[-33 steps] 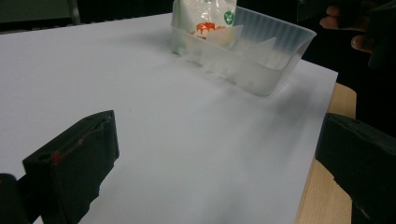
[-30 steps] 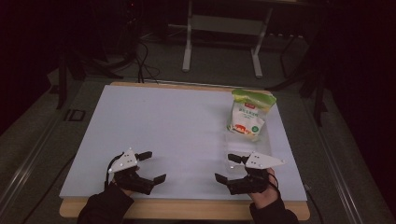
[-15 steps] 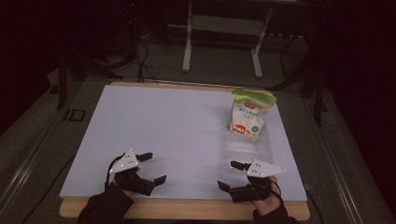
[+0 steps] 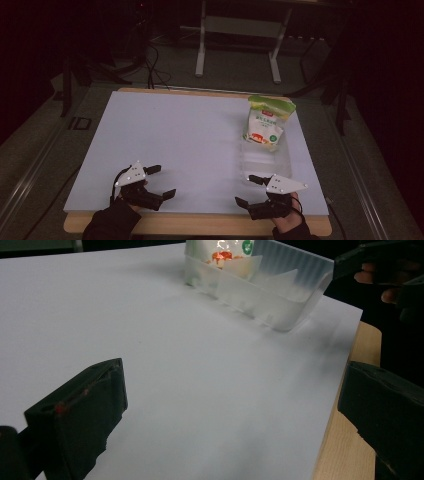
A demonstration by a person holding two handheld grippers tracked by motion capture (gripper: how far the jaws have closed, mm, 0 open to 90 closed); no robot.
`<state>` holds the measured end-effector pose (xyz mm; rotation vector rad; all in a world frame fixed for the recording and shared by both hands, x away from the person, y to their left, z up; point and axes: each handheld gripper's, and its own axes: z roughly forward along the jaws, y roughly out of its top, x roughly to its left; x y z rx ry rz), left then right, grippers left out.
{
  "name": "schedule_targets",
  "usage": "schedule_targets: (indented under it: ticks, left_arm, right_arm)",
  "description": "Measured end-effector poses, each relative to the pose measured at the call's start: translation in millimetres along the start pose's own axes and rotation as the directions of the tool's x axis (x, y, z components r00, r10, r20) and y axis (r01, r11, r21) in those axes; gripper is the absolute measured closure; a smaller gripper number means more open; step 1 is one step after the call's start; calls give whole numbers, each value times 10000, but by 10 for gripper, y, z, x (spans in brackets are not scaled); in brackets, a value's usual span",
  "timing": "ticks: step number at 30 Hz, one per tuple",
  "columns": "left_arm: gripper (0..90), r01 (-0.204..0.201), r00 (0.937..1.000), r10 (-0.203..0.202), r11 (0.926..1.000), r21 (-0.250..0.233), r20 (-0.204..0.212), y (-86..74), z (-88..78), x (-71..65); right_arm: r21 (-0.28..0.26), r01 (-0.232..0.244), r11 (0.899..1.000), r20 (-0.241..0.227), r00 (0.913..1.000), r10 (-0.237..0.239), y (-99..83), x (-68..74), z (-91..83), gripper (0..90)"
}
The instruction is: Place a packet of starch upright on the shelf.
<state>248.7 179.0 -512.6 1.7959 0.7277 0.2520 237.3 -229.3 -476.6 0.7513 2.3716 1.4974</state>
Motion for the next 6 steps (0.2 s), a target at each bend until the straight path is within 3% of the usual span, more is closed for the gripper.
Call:
schedule_targets:
  ticks: [6]
  left_arm:
    - [0, -90, 9999, 89, 9999, 117, 77, -16, 39, -27]
  right_arm:
    - [55, -31, 10000, -15, 10000, 31, -15, -25, 14, 143]
